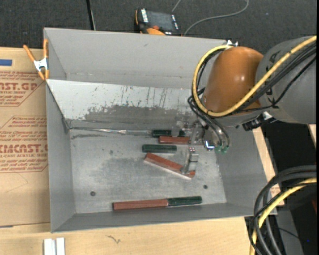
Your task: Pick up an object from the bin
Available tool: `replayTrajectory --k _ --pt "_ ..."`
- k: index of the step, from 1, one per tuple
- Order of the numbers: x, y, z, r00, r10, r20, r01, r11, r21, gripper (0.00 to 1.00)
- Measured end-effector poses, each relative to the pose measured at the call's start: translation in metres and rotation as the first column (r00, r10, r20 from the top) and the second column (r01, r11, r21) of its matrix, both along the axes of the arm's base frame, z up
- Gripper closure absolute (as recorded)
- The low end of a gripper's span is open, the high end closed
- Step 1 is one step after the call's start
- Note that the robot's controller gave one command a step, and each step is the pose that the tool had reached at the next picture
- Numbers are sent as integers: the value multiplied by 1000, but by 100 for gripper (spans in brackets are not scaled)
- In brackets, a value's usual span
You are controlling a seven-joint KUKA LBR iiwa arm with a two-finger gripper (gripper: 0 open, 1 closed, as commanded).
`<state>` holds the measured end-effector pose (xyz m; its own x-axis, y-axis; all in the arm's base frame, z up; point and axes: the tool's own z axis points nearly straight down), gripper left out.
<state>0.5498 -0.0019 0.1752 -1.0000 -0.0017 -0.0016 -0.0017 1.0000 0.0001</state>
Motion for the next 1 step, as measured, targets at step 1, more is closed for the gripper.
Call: replayTrajectory --k 1 --pt "-31 -42 -108 978 -207 -7 207 978 -1 0"
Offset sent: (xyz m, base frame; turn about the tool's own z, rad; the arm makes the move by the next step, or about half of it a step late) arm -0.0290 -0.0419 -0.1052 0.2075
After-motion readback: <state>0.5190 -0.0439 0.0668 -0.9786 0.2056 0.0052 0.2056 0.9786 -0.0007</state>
